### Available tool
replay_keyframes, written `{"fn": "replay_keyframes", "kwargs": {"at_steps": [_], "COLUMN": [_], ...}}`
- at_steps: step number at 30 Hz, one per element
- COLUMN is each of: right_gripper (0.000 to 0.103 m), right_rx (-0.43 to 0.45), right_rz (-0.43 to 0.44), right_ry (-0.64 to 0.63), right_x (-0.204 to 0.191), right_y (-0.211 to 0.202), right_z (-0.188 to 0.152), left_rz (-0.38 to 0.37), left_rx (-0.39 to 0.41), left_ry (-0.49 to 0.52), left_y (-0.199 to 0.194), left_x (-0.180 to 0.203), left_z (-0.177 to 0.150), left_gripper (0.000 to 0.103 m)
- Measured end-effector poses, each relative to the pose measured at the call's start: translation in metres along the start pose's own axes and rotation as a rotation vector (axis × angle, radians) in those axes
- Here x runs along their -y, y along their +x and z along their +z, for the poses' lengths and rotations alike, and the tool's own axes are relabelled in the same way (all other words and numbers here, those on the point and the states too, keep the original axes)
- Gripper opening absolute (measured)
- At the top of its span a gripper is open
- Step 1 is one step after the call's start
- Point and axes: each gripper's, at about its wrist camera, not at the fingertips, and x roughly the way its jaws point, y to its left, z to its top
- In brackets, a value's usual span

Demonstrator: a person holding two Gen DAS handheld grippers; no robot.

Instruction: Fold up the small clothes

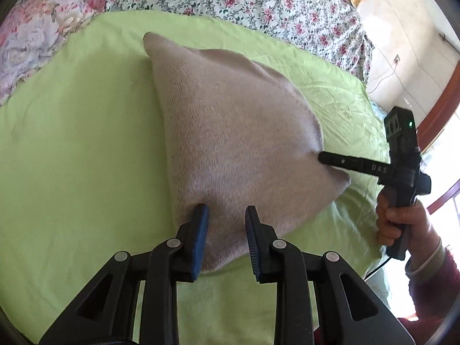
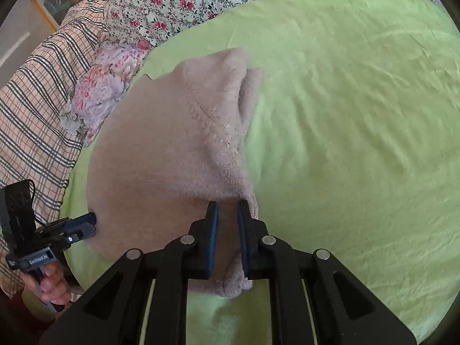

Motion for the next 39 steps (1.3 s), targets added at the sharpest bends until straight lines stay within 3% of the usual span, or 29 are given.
{"fn": "replay_keyframes", "kwargs": {"at_steps": [5, 6, 7, 8, 11, 17, 22, 26, 27, 29, 32, 39], "right_gripper": [0.014, 0.016, 0.029, 0.033, 0.033, 0.033, 0.033, 0.033, 0.033, 0.033, 0.030, 0.033], "right_rx": [-0.004, -0.012, -0.024, -0.033, 0.033, 0.104, 0.117, -0.015, -0.041, -0.045, -0.021, 0.060], "right_rz": [-0.024, -0.049, -0.065, -0.056, 0.000, 0.012, 0.106, 0.175, 0.106, -0.001, 0.098, 0.100], "right_ry": [-0.009, -0.004, 0.005, 0.030, 0.053, -0.025, -0.021, -0.034, -0.023, 0.020, 0.153, 0.097], "right_x": [0.001, 0.003, 0.003, 0.010, 0.010, -0.010, -0.022, -0.034, -0.029, -0.013, 0.018, -0.004], "right_y": [-0.006, -0.006, -0.006, -0.010, -0.030, -0.027, 0.008, 0.059, 0.072, 0.086, 0.088, 0.037], "right_z": [-0.010, -0.012, -0.013, -0.012, -0.003, 0.058, 0.116, 0.149, 0.152, 0.152, 0.142, 0.121], "left_rz": [0.008, 0.007, 0.006, 0.011, 0.009, 0.027, 0.053, 0.039, 0.044, 0.062, 0.071, 0.041], "left_rx": [0.003, -0.002, -0.005, -0.011, -0.010, 0.065, 0.098, 0.093, 0.090, 0.080, 0.066, 0.072], "left_ry": [0.008, 0.008, 0.011, 0.019, 0.028, 0.018, 0.004, 0.008, 0.015, 0.027, 0.014, -0.032], "left_y": [0.002, 0.005, 0.003, 0.002, -0.009, -0.027, -0.019, -0.003, 0.001, 0.009, 0.019, 0.011], "left_x": [0.000, 0.000, 0.000, 0.001, 0.004, -0.001, -0.009, -0.011, -0.010, -0.011, -0.017, -0.027], "left_z": [-0.004, -0.003, -0.005, -0.006, -0.004, 0.026, 0.058, 0.076, 0.078, 0.080, 0.080, 0.079], "left_gripper": [0.027, 0.027, 0.027, 0.027, 0.028, 0.034, 0.034, 0.034, 0.034, 0.035, 0.035, 0.035]}}
